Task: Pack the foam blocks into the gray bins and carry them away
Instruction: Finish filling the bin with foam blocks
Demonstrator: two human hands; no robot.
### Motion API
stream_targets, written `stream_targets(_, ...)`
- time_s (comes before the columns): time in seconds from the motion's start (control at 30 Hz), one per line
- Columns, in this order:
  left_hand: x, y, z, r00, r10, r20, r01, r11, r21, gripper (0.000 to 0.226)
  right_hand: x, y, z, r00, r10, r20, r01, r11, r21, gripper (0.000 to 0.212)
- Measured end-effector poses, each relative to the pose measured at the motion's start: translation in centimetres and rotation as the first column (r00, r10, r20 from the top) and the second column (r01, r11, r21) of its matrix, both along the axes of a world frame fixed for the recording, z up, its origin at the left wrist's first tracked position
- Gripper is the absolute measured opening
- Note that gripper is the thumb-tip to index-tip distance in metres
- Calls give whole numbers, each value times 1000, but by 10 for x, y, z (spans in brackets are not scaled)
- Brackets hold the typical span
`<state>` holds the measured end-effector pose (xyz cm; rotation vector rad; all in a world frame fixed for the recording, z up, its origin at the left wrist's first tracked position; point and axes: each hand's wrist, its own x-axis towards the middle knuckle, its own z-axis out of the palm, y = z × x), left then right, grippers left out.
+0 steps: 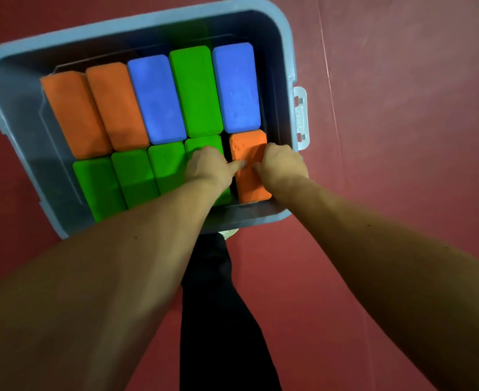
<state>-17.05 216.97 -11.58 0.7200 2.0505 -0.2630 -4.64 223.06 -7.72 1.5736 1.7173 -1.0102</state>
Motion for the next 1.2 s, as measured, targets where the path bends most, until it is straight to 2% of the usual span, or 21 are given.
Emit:
stream_targets(0.13, -11, -5, 7, 998, -64, 19, 64, 998, -12, 59, -3, -2, 5, 999, -31, -13, 30, 998, -47, 21)
stream_targets(0.2, -24, -8, 17, 997, -74, 33, 73, 997, 18, 63, 3, -1, 14, 996, -77, -40, 77, 997, -10, 20)
stream_targets(0.3, -57, -14, 47, 997, -26, -70, 34, 991, 126, 63, 11, 6, 31, 983, -133, -123, 149, 980, 131, 20)
stream_targets(0.4, -99, -28, 63, 970, 86, -226, -22, 961, 275, 38, 22, 13, 42, 970, -179, -166, 219, 939, 265, 23)
stream_targets(0.5, -153, -47, 80, 925, 176, -336, -91, 963, 253, 24, 18, 16, 43, 964, -188, -189, 245, 904, 351, 45)
stream_targets(0.53, -165, -53, 83, 911, 184, -368, -104, 969, 225, 29, 18, 18, 43, 963, -196, -186, 251, 904, 346, 53)
stream_targets(0.6, -195, -65, 88, 885, 204, -418, -131, 972, 197, 53, 6, 18, 40, 949, -245, -199, 294, 916, 272, 68)
stream_targets(0.7, -231, -73, 87, 886, 345, -310, -311, 938, 154, 92, -12, 17, 34, 942, -277, -189, 311, 932, 185, 74)
stream_targets(0.8, -258, -72, 82, 870, 467, -158, -464, 884, 61, 105, -20, 18, 32, 942, -318, -104, 331, 930, 157, 66)
stream_targets(0.9, -289, -71, 71, 779, 627, -2, -627, 778, 36, 116, -21, 24, 37, 927, -372, -50, 376, 916, 140, 63)
stream_targets(0.93, -302, -76, 64, 773, 633, 46, -633, 774, -8, 113, -20, 22, 40, 920, -389, -43, 391, 910, 142, 61)
stream_targets(1.0, -314, -79, 65, 779, 612, 141, -611, 790, -54, 93, -17, 14, 45, 905, -423, -36, 424, 897, 127, 59)
stream_targets(1.1, -317, -70, 102, 868, 461, 185, -471, 882, 15, 58, -9, -19, 62, 856, -517, -6, 515, 851, 98, 61)
stream_targets(1.2, -327, -61, 132, 940, 274, 202, -292, 954, 67, 52, 1, -61, 79, 796, -605, 2, 603, 794, 81, 58)
